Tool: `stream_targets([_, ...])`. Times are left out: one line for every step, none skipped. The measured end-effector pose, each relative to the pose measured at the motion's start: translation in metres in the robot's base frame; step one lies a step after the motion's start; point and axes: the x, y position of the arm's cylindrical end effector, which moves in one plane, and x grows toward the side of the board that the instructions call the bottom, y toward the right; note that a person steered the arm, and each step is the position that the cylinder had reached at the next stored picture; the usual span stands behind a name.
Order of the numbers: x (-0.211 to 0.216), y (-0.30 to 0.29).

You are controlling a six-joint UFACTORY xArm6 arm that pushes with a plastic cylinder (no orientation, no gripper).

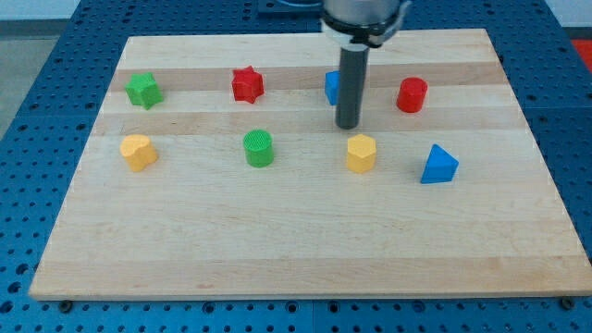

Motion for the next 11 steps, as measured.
stream_targets([0.000, -0.009])
stream_targets([0.049, -0.009])
stream_targets([0.089, -0.009])
stream_targets([0.089, -0.002])
stream_targets([0.089, 0.056])
stream_targets([0.089, 0.122])
stream_targets([0.089, 0.126])
stream_targets([0.089, 0.087])
stream_targets([0.092, 0.014])
stream_targets([0.101, -0.027])
stream_targets([0.089, -0.027])
